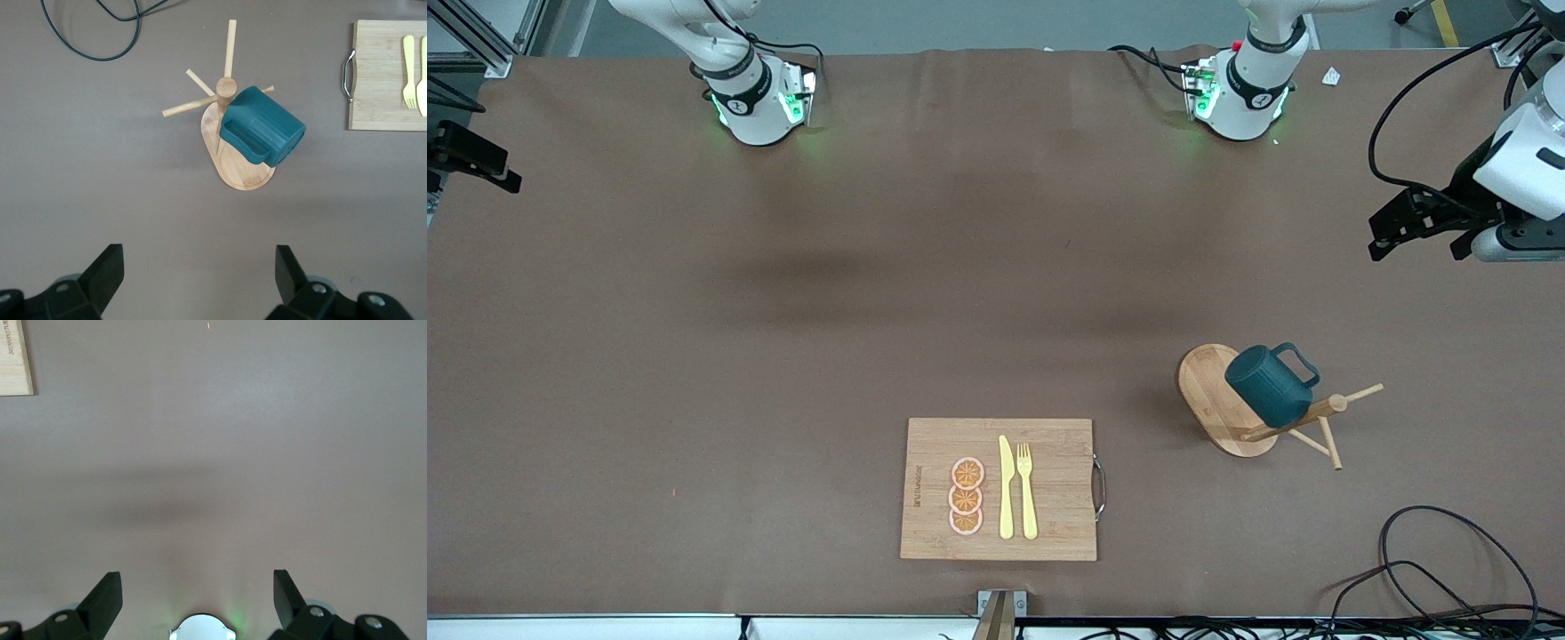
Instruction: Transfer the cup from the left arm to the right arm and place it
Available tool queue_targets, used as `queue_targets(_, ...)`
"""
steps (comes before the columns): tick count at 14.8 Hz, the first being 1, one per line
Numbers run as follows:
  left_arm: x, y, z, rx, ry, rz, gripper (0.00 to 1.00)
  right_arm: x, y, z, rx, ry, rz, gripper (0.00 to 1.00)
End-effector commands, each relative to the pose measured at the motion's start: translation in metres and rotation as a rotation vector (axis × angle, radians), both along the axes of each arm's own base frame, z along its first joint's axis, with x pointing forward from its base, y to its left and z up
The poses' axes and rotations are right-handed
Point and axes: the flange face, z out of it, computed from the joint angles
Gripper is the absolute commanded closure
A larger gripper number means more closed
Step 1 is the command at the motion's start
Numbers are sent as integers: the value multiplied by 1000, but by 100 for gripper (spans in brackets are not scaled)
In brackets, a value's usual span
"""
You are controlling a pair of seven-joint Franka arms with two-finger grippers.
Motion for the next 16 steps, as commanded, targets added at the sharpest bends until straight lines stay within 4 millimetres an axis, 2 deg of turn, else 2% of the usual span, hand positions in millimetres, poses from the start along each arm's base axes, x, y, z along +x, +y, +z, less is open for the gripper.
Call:
queue_targets(1, 5, 2, 4, 6, -7, -10, 0, -7, -1, 0, 1, -1, 1, 0)
queue_targets(5, 5, 1, 3, 1, -5, 6, 0, -8, -1, 1, 0, -1, -8, 0)
queue_targets(8, 5, 1, -1, 13, 6, -9, 0, -6, -3, 10, -4, -18, -13, 0)
queue_targets(12, 10, 6, -13, -28, 31, 27, 0, -2, -8, 2, -1, -3, -17, 0)
queue_targets(14, 16, 7, -21, -79, 47, 71, 0, 8, -12, -15, 0, 31, -26, 0)
queue_targets(15, 19, 14, -24, -94, 51, 117, 0, 19, -15, -32, 9, 57, -29, 0)
queue_targets(16, 21, 13, -27, -114, 57, 154, 0, 32, -19, -53, 14, 95, -33, 0)
